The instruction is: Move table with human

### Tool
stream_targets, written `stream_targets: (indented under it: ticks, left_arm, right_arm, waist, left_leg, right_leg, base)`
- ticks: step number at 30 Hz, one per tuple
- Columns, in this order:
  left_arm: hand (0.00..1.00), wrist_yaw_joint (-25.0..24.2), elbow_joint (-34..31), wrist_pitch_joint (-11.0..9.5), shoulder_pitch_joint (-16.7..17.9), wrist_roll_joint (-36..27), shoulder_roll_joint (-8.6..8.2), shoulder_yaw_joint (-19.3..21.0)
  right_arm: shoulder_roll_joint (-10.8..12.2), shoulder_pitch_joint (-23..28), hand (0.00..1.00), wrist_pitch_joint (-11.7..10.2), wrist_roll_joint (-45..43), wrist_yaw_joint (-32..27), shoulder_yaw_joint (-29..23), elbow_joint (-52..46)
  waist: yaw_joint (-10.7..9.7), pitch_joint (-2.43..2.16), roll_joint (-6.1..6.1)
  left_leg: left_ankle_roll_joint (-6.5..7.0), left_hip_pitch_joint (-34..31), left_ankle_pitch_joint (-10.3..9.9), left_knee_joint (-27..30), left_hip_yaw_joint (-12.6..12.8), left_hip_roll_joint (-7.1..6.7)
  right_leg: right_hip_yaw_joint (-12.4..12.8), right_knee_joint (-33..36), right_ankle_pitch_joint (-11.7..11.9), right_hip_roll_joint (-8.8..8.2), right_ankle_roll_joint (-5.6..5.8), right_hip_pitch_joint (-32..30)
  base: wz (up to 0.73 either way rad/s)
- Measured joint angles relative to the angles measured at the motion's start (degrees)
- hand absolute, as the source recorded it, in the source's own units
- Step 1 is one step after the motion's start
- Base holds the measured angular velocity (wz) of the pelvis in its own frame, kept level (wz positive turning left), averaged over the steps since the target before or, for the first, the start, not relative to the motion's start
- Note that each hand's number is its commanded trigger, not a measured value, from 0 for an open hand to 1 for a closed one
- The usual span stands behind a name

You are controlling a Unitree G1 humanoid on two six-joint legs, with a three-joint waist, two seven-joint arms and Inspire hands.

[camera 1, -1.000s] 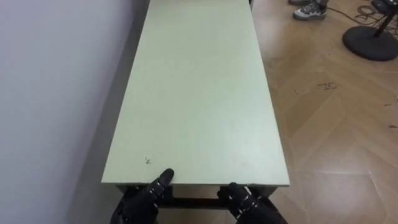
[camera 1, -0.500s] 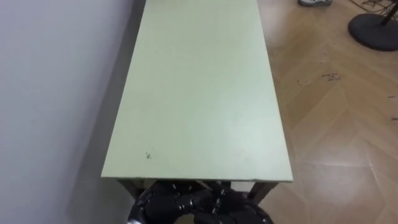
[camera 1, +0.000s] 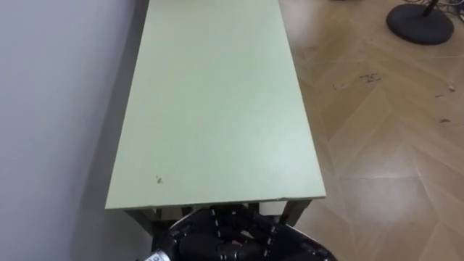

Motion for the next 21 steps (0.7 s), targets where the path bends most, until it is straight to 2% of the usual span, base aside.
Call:
stream_targets:
  ticks: [2, 4, 8, 11, 12, 13, 15, 21]
  left_arm:
    - [0.0, 0.3, 2.8, 0.1, 0.0, 2.3, -0.06, -0.6]
    - [0.0, 0.8, 7.4, 0.5, 0.2, 6.4, -1.26, -0.7]
    - [0.0, 4.9, 14.0, 0.6, 1.8, 8.9, -2.78, 0.3]
    - [0.0, 8.4, 19.4, -0.7, 1.9, 9.4, -4.87, 4.0]
    - [0.0, 9.9, 22.7, -1.1, 1.4, 9.9, -6.47, 5.9]
    - [0.0, 11.5, 25.1, -1.7, 1.3, 10.0, -7.98, 8.1]
    - [0.0, 13.7, 27.6, -2.7, 1.4, 11.2, -9.7, 11.4]
    - [0.0, 20.0, 35.5, -3.5, 1.9, 14.9, -11.84, 18.2]
  right_arm:
    - [0.7, 0.3, 0.0, 0.8, -1.6, -1.3, 0.1, 1.7]
    - [2.9, 0.2, 0.0, 1.9, -4.9, -4.0, 0.4, 5.0]
    - [6.0, 0.1, 0.0, 2.1, -6.5, -8.7, 0.2, 12.0]
    - [8.7, -1.4, 0.0, 1.6, -6.7, -14.0, -2.5, 19.3]
    - [9.5, -1.8, 0.0, 1.4, -7.0, -15.9, -3.9, 22.8]
    - [10.2, -2.3, 0.0, 1.3, -7.9, -17.8, -5.8, 25.8]
    - [10.9, -2.5, 0.0, 0.7, -8.3, -20.4, -8.9, 28.1]
    - [13.3, -2.4, 0.0, -1.7, -8.3, -25.2, -15.3, 36.2]
  waist:
    - [0.1, -0.14, -0.29]
    - [0.4, -0.23, -0.69]
    - [0.6, -0.64, -1.29]
    - [1.4, -0.52, -1.68]
    - [1.4, -0.55, -1.73]
    - [1.5, -0.84, -1.75]
    - [1.6, -0.64, -1.97]
    - [1.5, -0.47, -2.25]
  left_leg:
    - [-0.1, 1.0, 0.1, -0.6, 0.1, 0.04]
    - [-0.24, 1.8, 0.2, -1.3, 0.2, 0.1]
    - [-0.35, 3.1, 0.2, -2.1, 0.4, 0.08]
    - [-0.49, 4.1, 0.3, -3.3, 0.7, 0.0]
    - [-0.51, 4.9, 0.4, -3.7, 0.7, -0.05]
    - [-0.52, 5.2, 0.3, -4.0, 0.7, -0.1]
    - [-0.66, 5.7, 0.4, -4.4, 0.7, -0.08]
    - [-1.01, 6.6, 0.4, -5.4, 0.8, 0.06]
  right_leg:
    - [0.0, -0.1, 0.0, 0.04, 0.0, 0.7]
    - [-0.2, -0.2, 0.0, 0.14, 0.0, 1.2]
    - [-0.1, -1.2, 0.0, 0.21, -0.01, 1.9]
    - [0.0, -2.1, 0.0, 0.23, -0.06, 3.1]
    - [-0.1, -2.5, 0.0, 0.22, -0.06, 3.4]
    - [-0.2, -2.9, 0.0, 0.22, -0.06, 3.8]
    - [-0.4, -3.1, 0.0, 0.3, -0.06, 4.1]
    - [-0.8, -3.1, 0.0, 0.74, -0.06, 4.3]
  base:
    - [-0.02]
    - [-0.02]
    - [-0.02]
    - [-0.07]
    - [0.0]
    - [0.0]
    - [0.0]
    - [0.0]
